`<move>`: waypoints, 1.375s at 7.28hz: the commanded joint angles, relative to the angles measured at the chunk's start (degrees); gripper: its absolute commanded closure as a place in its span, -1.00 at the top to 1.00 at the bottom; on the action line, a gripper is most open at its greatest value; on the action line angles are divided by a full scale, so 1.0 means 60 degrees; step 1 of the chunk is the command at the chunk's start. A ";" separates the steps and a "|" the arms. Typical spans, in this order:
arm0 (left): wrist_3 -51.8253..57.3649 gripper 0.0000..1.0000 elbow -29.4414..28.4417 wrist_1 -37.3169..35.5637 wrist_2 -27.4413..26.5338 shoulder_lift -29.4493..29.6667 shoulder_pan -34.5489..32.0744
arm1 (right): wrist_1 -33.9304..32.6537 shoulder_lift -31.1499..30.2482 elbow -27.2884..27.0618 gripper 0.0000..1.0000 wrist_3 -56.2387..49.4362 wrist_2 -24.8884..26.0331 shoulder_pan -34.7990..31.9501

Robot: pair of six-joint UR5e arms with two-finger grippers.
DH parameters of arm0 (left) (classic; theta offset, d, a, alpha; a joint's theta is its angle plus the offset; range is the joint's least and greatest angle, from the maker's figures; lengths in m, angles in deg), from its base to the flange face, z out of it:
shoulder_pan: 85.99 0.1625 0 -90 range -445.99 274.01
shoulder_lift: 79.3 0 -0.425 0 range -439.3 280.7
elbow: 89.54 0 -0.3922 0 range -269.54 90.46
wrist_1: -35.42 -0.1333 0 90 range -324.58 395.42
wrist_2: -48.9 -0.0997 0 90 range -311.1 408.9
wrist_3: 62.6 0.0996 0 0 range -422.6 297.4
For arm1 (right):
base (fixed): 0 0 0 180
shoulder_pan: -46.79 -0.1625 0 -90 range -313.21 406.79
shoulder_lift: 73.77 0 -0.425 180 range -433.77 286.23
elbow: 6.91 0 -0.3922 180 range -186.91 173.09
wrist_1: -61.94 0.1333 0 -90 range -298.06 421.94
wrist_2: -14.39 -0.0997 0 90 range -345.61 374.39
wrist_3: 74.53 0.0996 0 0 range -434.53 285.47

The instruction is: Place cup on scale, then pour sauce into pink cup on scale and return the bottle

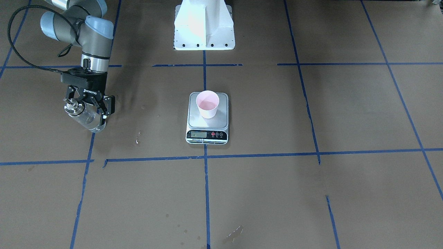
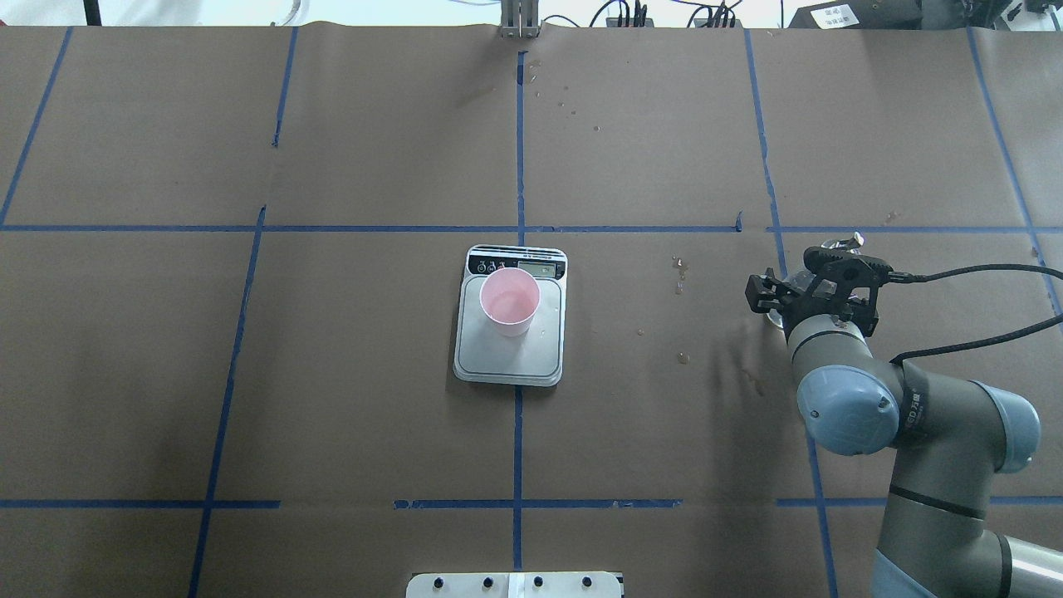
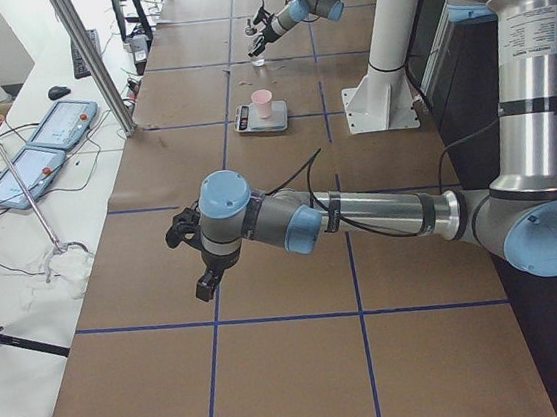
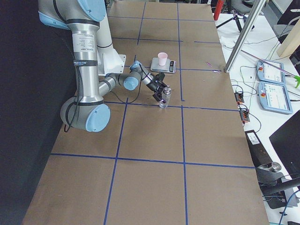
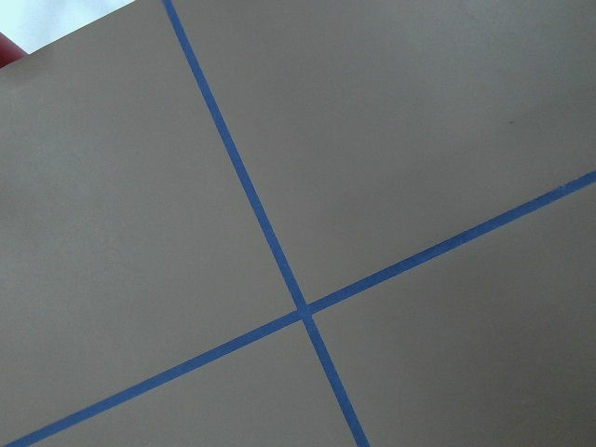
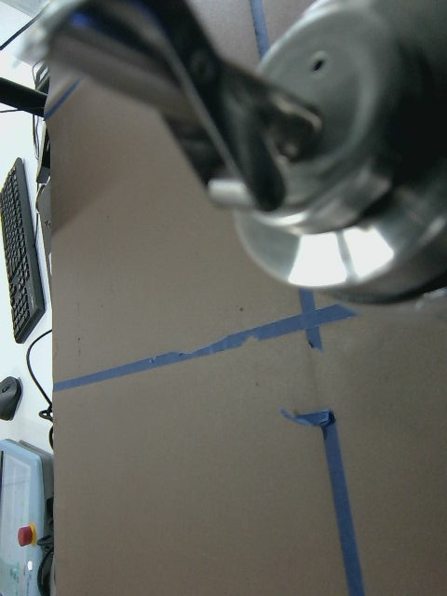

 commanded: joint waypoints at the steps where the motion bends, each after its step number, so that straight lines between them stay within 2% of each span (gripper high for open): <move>1: 0.0000 1.00 -0.0004 0.0000 0.0000 0.0000 0.0000 | -0.0052 -0.0159 -0.0171 1.00 0.0000 -0.0376 0.0000; 6: 0.0000 1.00 -0.0004 0.0000 0.0000 0.0014 0.0000 | -0.0066 -0.0452 -0.0713 1.00 0.0000 -0.0726 0.0000; 8: 0.0014 1.00 -0.0004 0.0000 0.0000 0.0014 0.0000 | -0.0168 -0.0802 -0.1384 1.00 0.0000 -0.1165 0.0014; 10: 0.0000 1.00 0.0010 0.0000 -0.0014 0.0014 0.0000 | -0.1188 -0.0819 -0.2276 1.00 0.0000 -0.2274 0.0043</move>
